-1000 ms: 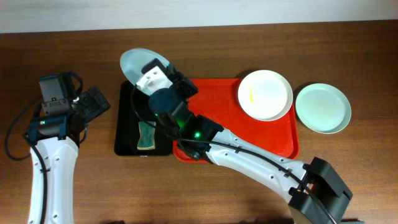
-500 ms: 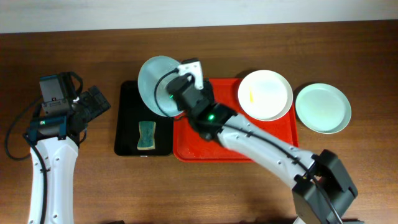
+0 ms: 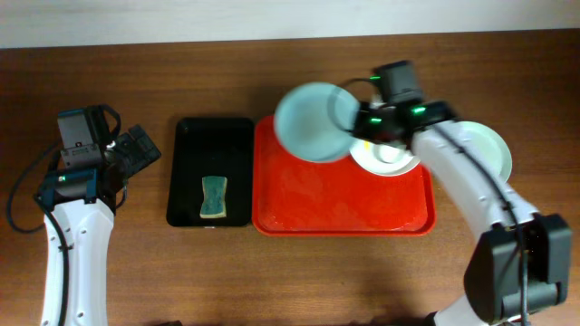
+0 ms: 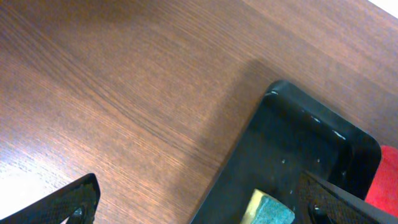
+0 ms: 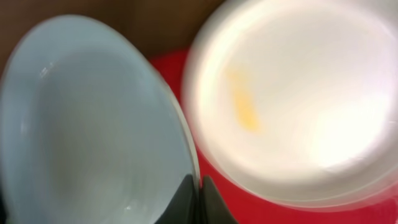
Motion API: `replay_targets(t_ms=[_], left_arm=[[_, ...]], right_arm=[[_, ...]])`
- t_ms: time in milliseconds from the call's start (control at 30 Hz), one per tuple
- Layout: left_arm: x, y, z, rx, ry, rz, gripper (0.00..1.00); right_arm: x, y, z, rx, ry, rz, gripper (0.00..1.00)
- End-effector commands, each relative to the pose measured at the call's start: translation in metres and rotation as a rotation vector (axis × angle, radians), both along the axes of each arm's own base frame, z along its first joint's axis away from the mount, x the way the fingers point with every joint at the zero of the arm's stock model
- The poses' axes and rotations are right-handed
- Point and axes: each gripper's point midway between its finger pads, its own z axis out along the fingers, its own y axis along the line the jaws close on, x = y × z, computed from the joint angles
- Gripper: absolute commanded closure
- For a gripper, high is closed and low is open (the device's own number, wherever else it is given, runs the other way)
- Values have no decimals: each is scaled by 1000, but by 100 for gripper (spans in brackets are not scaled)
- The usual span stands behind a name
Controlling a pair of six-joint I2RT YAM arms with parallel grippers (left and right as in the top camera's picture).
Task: Clean dirty plates on tray and stack at the side
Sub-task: 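Carry the white plate right and stack it on the light green plate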
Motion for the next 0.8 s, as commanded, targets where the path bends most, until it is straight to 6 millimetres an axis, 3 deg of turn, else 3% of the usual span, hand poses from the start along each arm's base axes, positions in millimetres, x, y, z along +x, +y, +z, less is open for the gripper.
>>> replay_targets(t_ms=[0,167,267,467,633,767], left_arm=[[0,3,1,-4,-6,15,1],[0,3,1,-4,-6,15,1],[0,3,1,-4,-6,15,1],[0,3,1,-4,-6,15,1],[0,3,1,-4,-6,15,1],[0,3,1,-4,-6,15,1]], right_arm=[[-15,-55,10,119,79,-140,96],[-51,-144,-1,112,197,-317,96],[-73,-187,-3,116,230,-402,96],[-119,-257,-7,114,280,-568,96],[-151,-297,-17,14,333,-686,96],[-148,-306,-33,-26,305,-699,96]])
